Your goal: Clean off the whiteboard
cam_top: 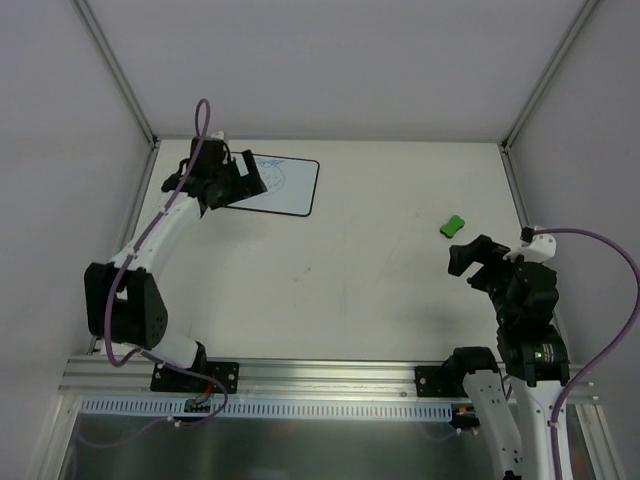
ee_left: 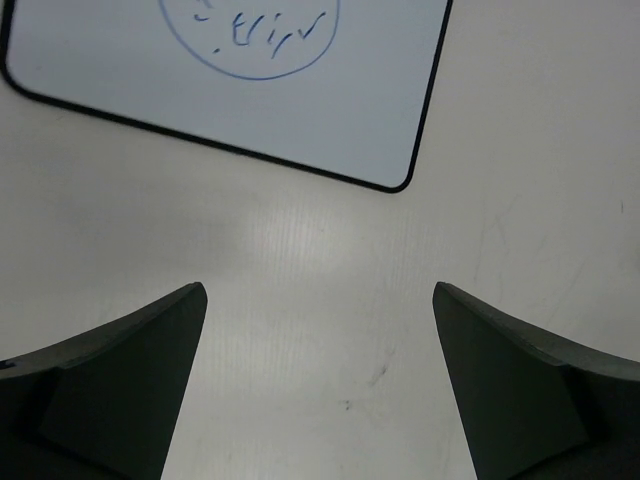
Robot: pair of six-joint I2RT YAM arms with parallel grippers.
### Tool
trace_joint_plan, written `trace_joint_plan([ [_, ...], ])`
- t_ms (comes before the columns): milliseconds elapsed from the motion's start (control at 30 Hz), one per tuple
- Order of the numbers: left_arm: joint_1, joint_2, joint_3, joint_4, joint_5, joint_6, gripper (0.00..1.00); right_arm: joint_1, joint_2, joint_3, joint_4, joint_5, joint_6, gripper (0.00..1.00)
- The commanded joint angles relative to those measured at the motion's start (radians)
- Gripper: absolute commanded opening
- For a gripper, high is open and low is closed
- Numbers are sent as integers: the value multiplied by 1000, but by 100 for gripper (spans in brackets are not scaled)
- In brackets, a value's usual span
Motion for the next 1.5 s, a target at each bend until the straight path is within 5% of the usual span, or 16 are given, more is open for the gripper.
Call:
trace_joint_plan([
  [0, -71, 168, 159, 79, -40, -40, 99, 7, 27, -1, 59, -37, 24, 99],
  [233, -173, 544, 450, 82, -50, -32, 93, 5, 47, -9, 59, -45, -2, 99],
  [433, -231, 682, 533, 87, -60, -13, 84, 8, 52, -26, 67, -45, -10, 99],
  [800, -289, 764, 501, 94, -39, -57, 63, 8, 61, -29, 73, -11, -4, 99],
  [1167, -355, 797, 458, 99, -14, -89, 57, 8, 29, -29, 71, -19, 1, 99],
  [1300, -389, 781, 394, 100, 27, -147, 44, 8, 17, -24, 71, -16, 2, 99],
  [1467, -518, 727, 282, 100, 68, -247, 40, 8, -2, -18, 70, -5, 10, 99],
])
